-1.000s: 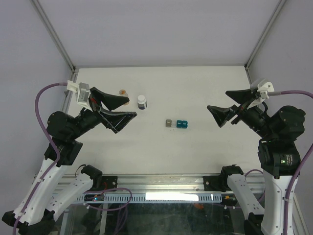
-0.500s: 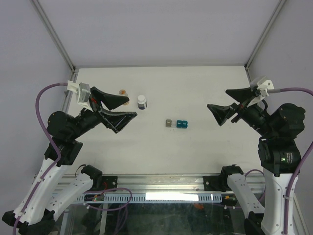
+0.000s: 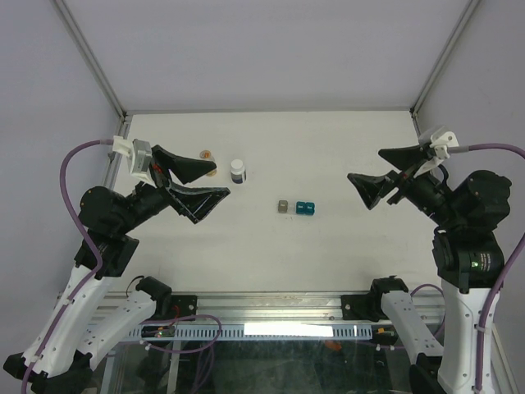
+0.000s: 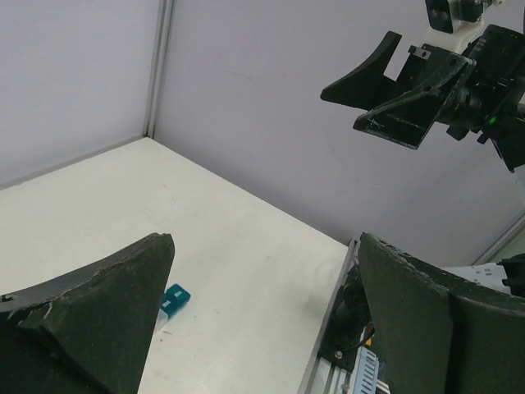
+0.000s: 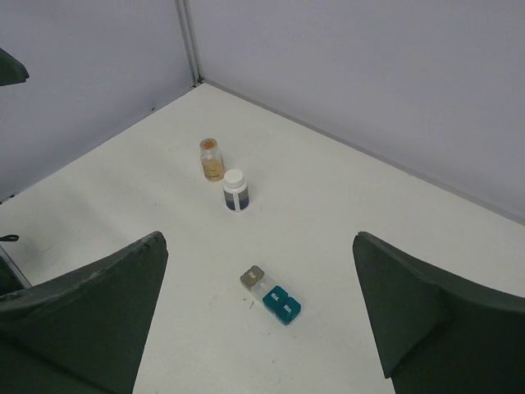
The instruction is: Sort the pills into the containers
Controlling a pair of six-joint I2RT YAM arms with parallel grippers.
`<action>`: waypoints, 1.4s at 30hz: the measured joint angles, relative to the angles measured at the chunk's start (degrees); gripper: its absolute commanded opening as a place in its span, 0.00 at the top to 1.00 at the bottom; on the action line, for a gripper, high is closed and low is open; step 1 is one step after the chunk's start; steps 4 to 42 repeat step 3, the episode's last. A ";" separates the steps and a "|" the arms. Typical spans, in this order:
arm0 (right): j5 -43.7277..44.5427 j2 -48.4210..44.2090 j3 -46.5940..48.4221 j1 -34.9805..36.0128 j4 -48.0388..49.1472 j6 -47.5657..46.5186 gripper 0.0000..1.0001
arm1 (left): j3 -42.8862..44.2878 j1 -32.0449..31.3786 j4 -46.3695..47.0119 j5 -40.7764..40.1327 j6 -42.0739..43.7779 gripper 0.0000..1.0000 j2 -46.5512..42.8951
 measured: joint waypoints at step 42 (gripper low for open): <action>-0.09 0.31 0.11 -0.11 -0.07 0.00 0.01 | 0.00 0.00 0.00 0.00 0.20 0.01 0.00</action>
